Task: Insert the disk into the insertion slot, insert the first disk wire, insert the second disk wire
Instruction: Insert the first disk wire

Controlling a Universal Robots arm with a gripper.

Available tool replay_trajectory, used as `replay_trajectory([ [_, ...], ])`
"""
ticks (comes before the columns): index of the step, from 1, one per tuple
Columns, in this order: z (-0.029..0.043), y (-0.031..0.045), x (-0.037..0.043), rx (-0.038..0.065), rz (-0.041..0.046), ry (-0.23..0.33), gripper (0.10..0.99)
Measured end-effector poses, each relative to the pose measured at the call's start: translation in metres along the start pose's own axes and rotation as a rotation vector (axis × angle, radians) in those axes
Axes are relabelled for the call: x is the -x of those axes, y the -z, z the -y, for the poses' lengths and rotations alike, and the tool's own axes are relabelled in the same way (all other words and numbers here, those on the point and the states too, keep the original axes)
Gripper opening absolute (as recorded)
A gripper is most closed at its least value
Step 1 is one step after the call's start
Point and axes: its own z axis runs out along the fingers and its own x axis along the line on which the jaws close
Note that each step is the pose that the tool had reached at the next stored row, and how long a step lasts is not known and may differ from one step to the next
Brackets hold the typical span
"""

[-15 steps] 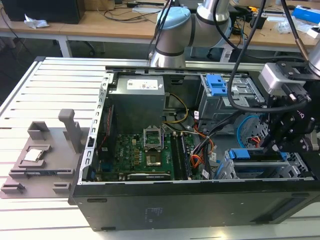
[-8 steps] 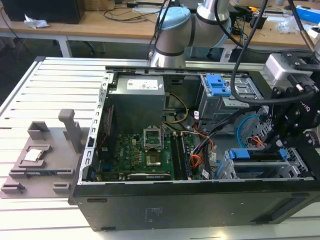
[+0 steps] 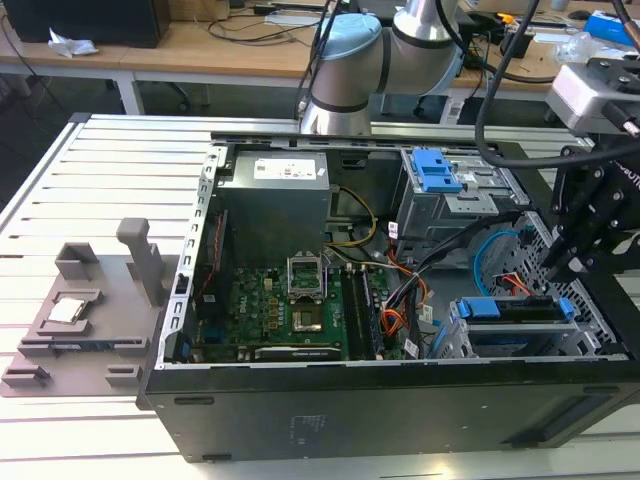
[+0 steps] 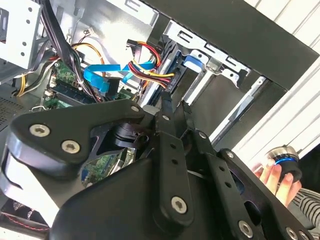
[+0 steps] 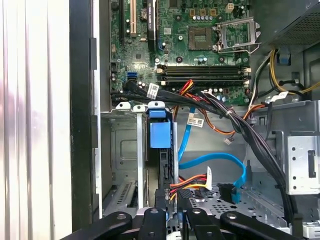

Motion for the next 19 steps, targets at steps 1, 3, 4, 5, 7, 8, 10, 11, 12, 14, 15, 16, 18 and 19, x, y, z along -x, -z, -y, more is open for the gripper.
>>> replay_trajectory([
  [1,0.0,0.0003,0.0001,0.0,0.0,0.0,0.239],
  [3,0.0,0.0013,0.0002,0.0,-0.0002,0.0,0.106],
  [4,-0.0001,0.0021,0.0002,0.0,-0.0002,0.0,0.106],
  [5,-0.0001,0.0029,0.0003,0.0,-0.0002,0.0,0.106],
  [7,-0.0002,0.0045,0.0003,0.0,-0.0003,0.0,0.106],
  [8,-0.0002,0.0049,0.0003,0.0,-0.0001,0.0,0.106],
  [10,-0.0002,0.0059,0.0003,0.0,-0.0002,0.0,0.106],
  [11,-0.0003,0.0068,0.0003,0.0,-0.0002,0.0,0.106],
  [12,-0.0003,0.0076,0.0003,0.0,-0.0003,0.0,0.106],
  [14,-0.0004,0.0103,0.0003,0.0,-0.0003,0.0,0.106],
  [15,-0.0004,0.0116,0.0003,0.0,-0.0003,0.0,0.106],
  [16,-0.0005,0.013,0.0003,0.0,-0.0002,0.0,0.106],
  [18,-0.0007,0.0168,0.0003,0.0,-0.0002,0.0,0.106],
  [19,-0.0007,0.0182,0.0003,0.0,0.0,0.0,0.106],
])
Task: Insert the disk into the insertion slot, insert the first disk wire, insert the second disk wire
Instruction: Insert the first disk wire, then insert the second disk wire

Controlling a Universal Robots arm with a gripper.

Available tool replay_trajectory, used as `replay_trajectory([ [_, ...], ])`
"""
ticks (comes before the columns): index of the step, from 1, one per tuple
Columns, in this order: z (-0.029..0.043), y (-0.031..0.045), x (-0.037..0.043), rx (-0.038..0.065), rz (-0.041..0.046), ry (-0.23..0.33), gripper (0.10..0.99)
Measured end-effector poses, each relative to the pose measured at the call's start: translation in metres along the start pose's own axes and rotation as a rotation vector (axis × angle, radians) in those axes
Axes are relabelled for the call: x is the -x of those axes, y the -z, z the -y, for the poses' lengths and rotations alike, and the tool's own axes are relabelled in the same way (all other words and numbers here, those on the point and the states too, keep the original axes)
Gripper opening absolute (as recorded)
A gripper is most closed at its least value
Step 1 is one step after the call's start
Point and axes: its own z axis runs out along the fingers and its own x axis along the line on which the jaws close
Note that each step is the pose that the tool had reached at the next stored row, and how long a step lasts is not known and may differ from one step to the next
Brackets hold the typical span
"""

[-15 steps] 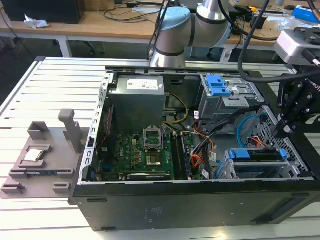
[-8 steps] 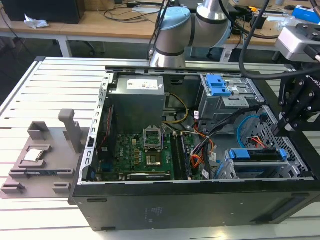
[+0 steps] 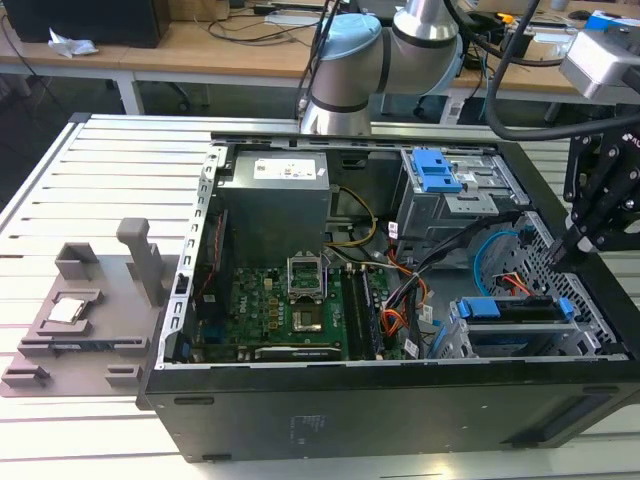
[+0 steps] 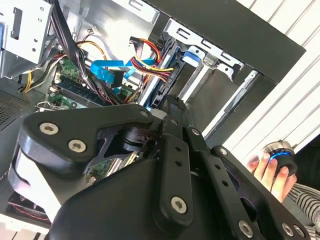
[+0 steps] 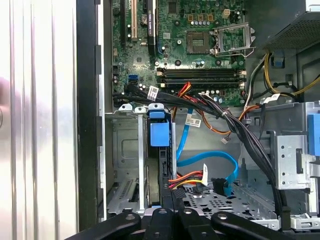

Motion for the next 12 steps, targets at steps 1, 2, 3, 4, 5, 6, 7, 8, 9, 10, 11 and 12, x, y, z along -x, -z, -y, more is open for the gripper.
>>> replay_trajectory([
  [1,0.0,0.0001,0.0,0.0,0.0001,0.0,0.106],
  [2,0.0,0.0001,0.0001,0.0,0.0001,0.0,0.106],
  [3,0.0,0.0003,0.0001,0.0,-0.0001,0.0,0.106],
  [4,0.0,0.0003,0.0,0.0,-0.0001,0.0,0.106],
  [5,0.0,0.0004,0.0001,0.0,-0.0001,0.0,0.106],
  [6,0.0,0.0004,0.0,0.0,-0.0001,0.0,0.106],
  [7,0.0,0.0005,0.0001,0.0,-0.0001,0.0,0.106],
  [8,0.0,0.0005,0.0,0.0,-0.0002,0.0,0.106],
  [9,0.0,0.0006,0.0,0.0,-0.0001,0.0,0.106],
  [10,0.0,0.0006,0.0001,0.0,-0.0001,0.0,0.106],
  [11,0.0,0.0007,0.0,0.0,-0.0002,0.0,0.106],
  [12,0.0,0.0007,0.0001,0.0,-0.0002,0.0,0.106],
])
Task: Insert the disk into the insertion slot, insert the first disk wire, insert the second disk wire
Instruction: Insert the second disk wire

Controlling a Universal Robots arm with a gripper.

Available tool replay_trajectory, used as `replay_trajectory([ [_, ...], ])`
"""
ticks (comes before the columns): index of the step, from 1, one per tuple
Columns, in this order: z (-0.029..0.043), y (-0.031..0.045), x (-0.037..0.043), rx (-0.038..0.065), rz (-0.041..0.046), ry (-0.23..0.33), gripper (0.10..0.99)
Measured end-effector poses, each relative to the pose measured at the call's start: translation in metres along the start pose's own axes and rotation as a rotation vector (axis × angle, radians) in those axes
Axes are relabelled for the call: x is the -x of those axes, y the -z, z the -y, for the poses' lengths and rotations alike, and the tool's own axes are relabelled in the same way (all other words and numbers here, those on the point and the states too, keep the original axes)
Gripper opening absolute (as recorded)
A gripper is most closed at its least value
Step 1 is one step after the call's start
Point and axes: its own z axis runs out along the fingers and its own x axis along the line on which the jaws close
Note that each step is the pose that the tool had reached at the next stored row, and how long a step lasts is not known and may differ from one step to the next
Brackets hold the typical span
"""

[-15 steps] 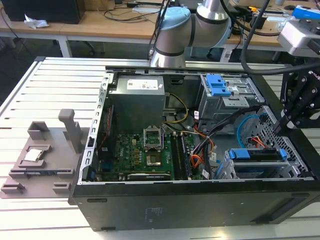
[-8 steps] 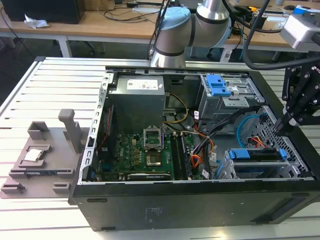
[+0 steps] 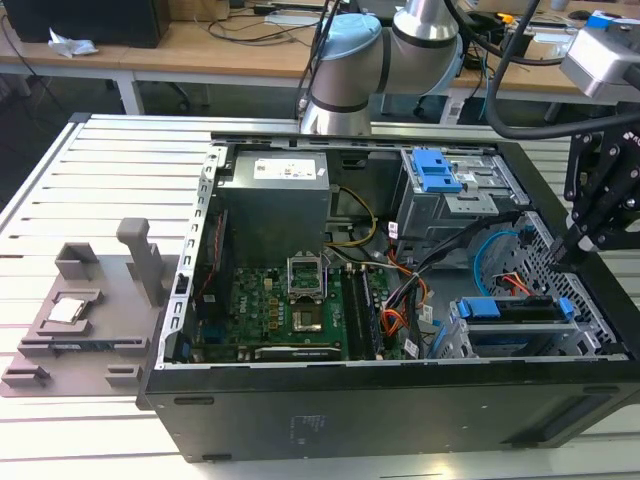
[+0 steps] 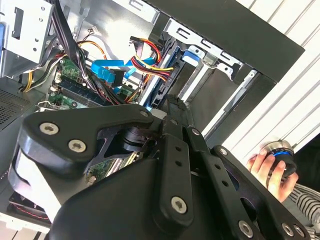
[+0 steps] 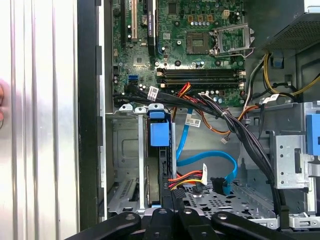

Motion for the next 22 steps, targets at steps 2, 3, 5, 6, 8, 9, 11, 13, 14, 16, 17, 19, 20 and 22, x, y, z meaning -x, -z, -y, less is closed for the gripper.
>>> replay_trajectory([
  [2,0.0,0.0001,0.0,0.0,0.0,0.0,0.106],
  [3,0.0,0.0002,0.0,0.0,0.0,0.0,0.106],
  [5,0.0,0.0002,0.0,0.0,0.0001,0.0,0.106],
  [6,0.0,0.0003,0.0,0.0,0.0,0.0,0.106],
  [8,0.0,0.0004,0.0,0.0,0.0,0.0,0.294],
  [9,0.0,0.0004,0.0,0.0,0.0,0.0,0.361],
  [11,0.0,0.0005,0.0,0.0,0.0,0.0,0.361],
  [13,-0.0007,0.0007,0.0,0.0,-0.0002,0.0,0.361],
  [14,-0.0043,0.0005,-0.0001,0.0,-0.0001,0.0,0.361],
  [16,-0.0111,0.0001,-0.0003,0.0,0.0001,0.0,0.361],
  [17,-0.0129,0.0001,-0.0003,0.0,0.0,0.0,0.361],
  [19,-0.0162,0.0,-0.0004,0.0,0.0,0.0,0.361],
  [20,-0.0175,-0.0001,-0.0004,0.0,0.0,0.0,0.361],
  [22,-0.02,-0.0002,-0.0006,0.0,-0.0001,0.0,0.361],
])
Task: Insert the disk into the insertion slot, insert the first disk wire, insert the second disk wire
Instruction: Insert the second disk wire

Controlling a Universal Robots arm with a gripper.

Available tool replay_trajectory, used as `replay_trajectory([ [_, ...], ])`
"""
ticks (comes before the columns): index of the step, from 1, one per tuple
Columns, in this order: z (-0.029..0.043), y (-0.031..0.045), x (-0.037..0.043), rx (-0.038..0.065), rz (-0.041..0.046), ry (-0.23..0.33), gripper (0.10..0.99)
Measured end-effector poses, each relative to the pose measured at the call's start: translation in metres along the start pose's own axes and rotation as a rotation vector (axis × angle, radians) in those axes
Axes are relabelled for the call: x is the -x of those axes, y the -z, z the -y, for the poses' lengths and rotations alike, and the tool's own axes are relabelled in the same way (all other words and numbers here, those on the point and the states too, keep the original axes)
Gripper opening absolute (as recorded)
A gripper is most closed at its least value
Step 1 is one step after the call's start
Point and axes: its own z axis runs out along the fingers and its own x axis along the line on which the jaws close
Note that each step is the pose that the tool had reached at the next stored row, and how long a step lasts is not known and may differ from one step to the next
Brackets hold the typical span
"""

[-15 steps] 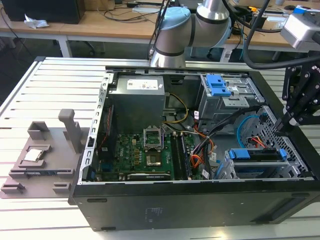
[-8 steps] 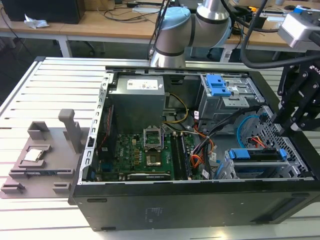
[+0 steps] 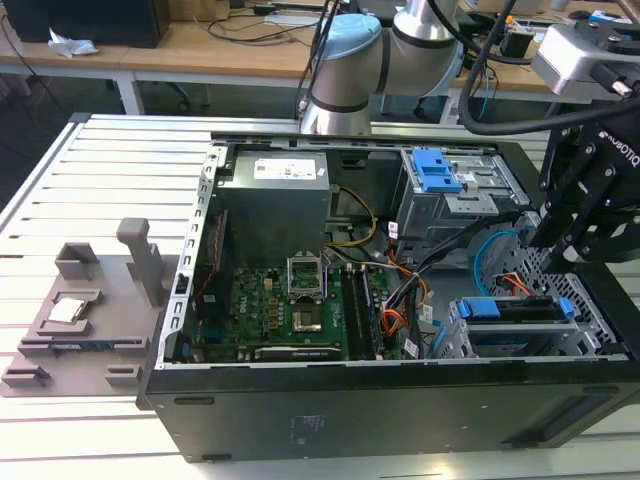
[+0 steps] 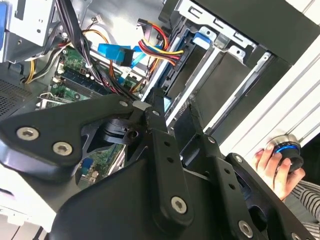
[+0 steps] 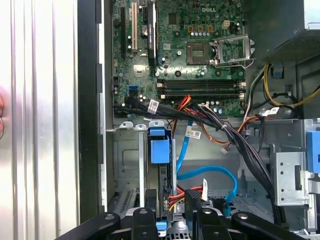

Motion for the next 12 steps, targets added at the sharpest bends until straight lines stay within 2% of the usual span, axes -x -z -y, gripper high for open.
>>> replay_trajectory([
  [9,-0.0012,0.0008,0.0,0.0,0.0,0.0,0.361],
  [12,-0.0014,0.0083,0.0001,0.0,0.0,0.0,0.361],
])
